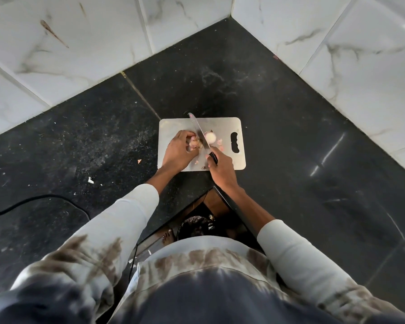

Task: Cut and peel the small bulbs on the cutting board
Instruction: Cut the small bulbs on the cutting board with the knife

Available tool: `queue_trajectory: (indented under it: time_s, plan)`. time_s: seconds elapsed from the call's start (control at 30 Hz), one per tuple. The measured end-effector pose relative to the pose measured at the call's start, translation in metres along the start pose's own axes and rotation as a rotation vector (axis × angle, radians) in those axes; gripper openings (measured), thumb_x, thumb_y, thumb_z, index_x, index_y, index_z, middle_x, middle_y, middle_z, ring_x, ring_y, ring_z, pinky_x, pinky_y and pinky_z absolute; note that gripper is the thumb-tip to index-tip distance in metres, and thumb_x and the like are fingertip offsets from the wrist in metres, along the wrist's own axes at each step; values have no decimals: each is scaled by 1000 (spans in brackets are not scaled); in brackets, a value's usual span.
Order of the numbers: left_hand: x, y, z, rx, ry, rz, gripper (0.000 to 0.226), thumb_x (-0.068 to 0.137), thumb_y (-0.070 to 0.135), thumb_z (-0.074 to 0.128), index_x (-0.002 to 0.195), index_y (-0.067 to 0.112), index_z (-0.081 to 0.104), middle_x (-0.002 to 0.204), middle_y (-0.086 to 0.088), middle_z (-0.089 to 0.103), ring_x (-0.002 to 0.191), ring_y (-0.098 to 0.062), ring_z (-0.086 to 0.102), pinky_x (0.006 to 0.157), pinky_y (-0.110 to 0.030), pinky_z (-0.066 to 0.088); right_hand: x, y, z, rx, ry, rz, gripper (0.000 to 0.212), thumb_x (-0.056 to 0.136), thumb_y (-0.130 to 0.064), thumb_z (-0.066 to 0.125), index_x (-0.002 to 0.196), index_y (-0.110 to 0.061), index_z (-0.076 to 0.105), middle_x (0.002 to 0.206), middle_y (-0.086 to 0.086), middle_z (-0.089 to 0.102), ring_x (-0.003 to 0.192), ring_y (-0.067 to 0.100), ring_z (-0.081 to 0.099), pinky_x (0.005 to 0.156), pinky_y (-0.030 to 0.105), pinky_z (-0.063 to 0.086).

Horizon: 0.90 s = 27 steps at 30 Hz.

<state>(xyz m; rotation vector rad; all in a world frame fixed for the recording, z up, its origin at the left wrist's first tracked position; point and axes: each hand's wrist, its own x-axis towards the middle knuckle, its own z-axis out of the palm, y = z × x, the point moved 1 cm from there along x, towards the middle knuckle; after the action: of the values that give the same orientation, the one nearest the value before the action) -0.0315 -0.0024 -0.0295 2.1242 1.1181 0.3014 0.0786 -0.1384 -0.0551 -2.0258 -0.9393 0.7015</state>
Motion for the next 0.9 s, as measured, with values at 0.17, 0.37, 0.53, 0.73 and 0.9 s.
queue_trajectory:
  time_s: [0.17, 0.37, 0.53, 0.73, 0.9]
  plan:
    - [3, 2, -2, -6, -2, -30, 51, 86, 32, 89, 127, 20, 62, 128, 0, 69, 109, -13, 65, 94, -25, 54, -8, -11, 4, 31, 55, -7, 43, 110, -23, 49, 151, -14, 52, 129, 9, 72, 100, 18, 75, 97, 41, 60]
    - [1, 5, -3, -18, -22, -30, 54, 87, 29, 88, 132, 23, 58, 134, 0, 69, 119, -17, 66, 103, -29, 53, -18, -10, 3, 24, 46, -56, 43, 110, -27, 44, 153, -21, 49, 123, 6, 73, 96, 21, 74, 87, 50, 63]
    - [-2, 6, -2, 7, -24, -1, 54, 83, 25, 90, 130, 20, 64, 131, -5, 73, 121, -25, 68, 101, -32, 52, -25, -9, 5, -1, 60, -83, 41, 110, -22, 48, 151, -18, 52, 134, 3, 71, 106, 21, 72, 99, 44, 58]
    - [-1, 6, -6, 43, -92, 37, 65, 83, 13, 88, 142, 14, 63, 142, -10, 68, 130, -28, 64, 111, -33, 49, -22, -15, 10, 18, 64, -47, 42, 110, -26, 47, 152, -18, 52, 139, 2, 68, 121, 19, 67, 108, 44, 53]
    - [-1, 8, -13, 66, -117, 96, 58, 90, 9, 83, 145, 9, 63, 143, -13, 67, 132, -29, 63, 114, -33, 47, -16, -17, 15, 66, 67, 7, 45, 110, -27, 47, 154, -17, 51, 141, 5, 67, 123, 25, 67, 109, 48, 53]
